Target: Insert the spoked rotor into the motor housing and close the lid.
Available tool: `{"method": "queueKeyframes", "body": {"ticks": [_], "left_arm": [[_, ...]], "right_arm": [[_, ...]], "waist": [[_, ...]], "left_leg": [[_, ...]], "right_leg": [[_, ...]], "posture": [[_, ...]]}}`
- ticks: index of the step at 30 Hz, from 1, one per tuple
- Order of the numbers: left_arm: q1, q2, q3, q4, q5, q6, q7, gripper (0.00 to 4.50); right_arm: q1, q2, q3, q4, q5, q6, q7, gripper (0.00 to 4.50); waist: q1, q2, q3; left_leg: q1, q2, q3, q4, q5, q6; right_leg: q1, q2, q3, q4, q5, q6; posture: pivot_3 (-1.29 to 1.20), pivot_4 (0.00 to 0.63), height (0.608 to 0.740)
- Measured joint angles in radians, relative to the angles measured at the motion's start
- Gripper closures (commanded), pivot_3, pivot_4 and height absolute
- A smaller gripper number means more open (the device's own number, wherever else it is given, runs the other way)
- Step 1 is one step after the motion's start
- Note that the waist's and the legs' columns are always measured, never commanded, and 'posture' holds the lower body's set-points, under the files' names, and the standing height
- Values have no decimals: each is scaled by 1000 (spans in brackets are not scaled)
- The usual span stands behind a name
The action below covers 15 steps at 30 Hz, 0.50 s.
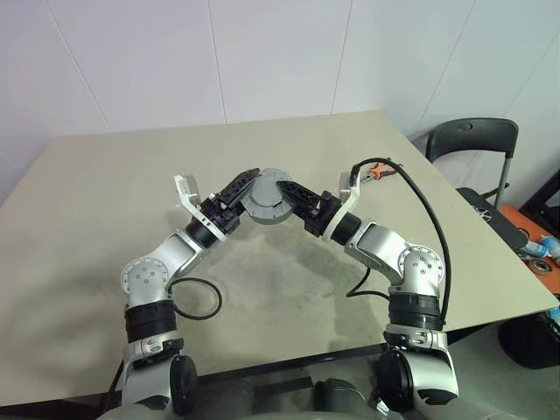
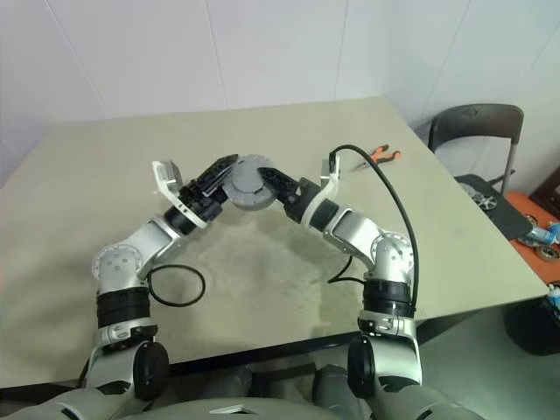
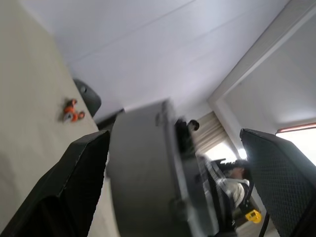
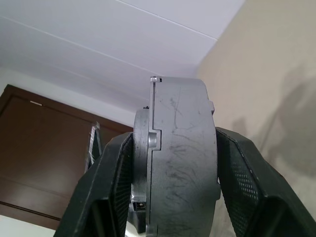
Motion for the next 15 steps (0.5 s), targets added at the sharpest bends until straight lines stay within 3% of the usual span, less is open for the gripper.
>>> {"method": "queueKeyframes", "body": {"ticks": [15], "left_arm": [[65, -29, -36, -38, -39, 11, 80, 46]], "right_arm": [[0, 0, 3, 0, 0, 0, -13, 2334]], "waist": [[2, 0, 0]], "left_leg": [[0, 1, 0, 0, 0, -1]], "right_leg": [[1, 1, 0, 0, 1, -1]], "posture": [[0, 0, 740]]}}
